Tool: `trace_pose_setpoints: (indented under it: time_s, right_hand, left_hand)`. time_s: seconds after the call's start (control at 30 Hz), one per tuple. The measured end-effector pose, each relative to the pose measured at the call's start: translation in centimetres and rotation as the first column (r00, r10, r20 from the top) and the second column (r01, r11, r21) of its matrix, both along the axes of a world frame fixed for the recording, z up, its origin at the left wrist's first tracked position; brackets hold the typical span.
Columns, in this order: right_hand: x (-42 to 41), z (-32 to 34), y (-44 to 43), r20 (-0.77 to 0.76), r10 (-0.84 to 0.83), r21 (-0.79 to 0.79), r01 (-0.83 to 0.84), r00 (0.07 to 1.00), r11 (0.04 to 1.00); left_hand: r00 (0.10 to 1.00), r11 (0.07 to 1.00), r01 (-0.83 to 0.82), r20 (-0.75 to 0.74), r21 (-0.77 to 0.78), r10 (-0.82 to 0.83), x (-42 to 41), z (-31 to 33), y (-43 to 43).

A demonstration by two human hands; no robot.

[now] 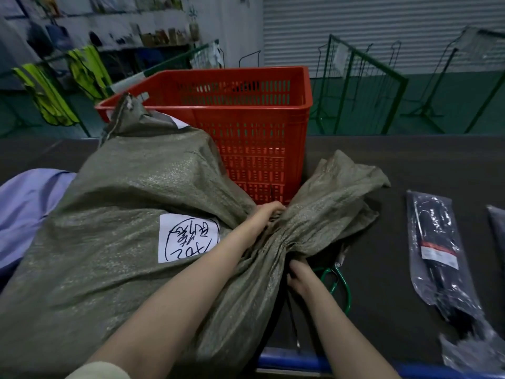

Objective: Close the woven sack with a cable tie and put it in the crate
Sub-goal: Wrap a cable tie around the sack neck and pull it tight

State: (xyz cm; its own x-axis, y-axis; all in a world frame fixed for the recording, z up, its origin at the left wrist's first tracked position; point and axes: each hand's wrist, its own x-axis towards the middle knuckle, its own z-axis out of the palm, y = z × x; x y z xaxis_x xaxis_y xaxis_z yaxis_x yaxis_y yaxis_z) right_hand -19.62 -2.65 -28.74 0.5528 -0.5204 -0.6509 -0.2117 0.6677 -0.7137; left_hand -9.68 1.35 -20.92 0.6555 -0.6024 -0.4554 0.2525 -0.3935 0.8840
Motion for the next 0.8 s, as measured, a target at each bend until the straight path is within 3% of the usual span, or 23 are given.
trace_pose_setpoints:
  time_s: [0.1, 0.23, 0.4, 0.5, 0.6, 0.67, 0.73, 0.8]
  right_hand:
    - [-0.6, -0.8, 0.1, -0.053, 0.037, -0.093, -0.041, 0.998, 0.995]
    - [-2.2, -2.1, 1.0, -0.151, 0.123, -0.216, -0.154, 0.981, 0.964]
    - [-4.0, -1.7, 1.8, -0.134, 0.104, -0.304, -0.141, 0.986, 0.942]
    - [-5.1, -0.6, 2.3, -0.100, 0.098, -0.419, -0.131, 0.990, 0.898]
    - [-5.7, 0.5, 2.8, -0.051, 0.144, -0.516, -0.150, 0.988, 0.843]
    - [-6.1, 1.6, 3.1, 0.035, 0.148, -0.507, -0.110, 0.988, 0.855]
    - [-6.2, 2.3, 3.2, 0.140, 0.099, -0.457, -0.024, 0.985, 0.889]
    - [-6.5, 2.7, 3.1, 0.166, 0.062, -0.518, 0.034, 0.984, 0.855]
  left_hand:
    - [0.971, 0.978, -0.205, 0.122, -0.037, 0.208, 0.4, 0.0, -0.3]
    - [0.896, 0.962, -0.249, 0.349, -0.116, 0.274, 1.0, -1.4, -0.5]
    - [0.888, 0.953, -0.253, 0.351, -0.168, 0.298, 1.1, -1.4, -0.7]
    - [0.897, 0.987, -0.115, 0.416, -0.114, 0.153, 0.9, -1.7, -0.8]
    - [0.833, 0.994, 0.017, 0.551, -0.111, 0.047, 0.7, -2.1, -1.0]
    - [0.790, 0.988, 0.108, 0.613, -0.109, -0.018, 0.7, -2.2, -1.0]
    - [0.819, 0.955, 0.241, 0.564, -0.170, -0.106, 0.5, -2.1, -0.9]
    - [0.862, 0.907, 0.345, 0.465, -0.243, -0.203, 0.1, -2.0, -0.9]
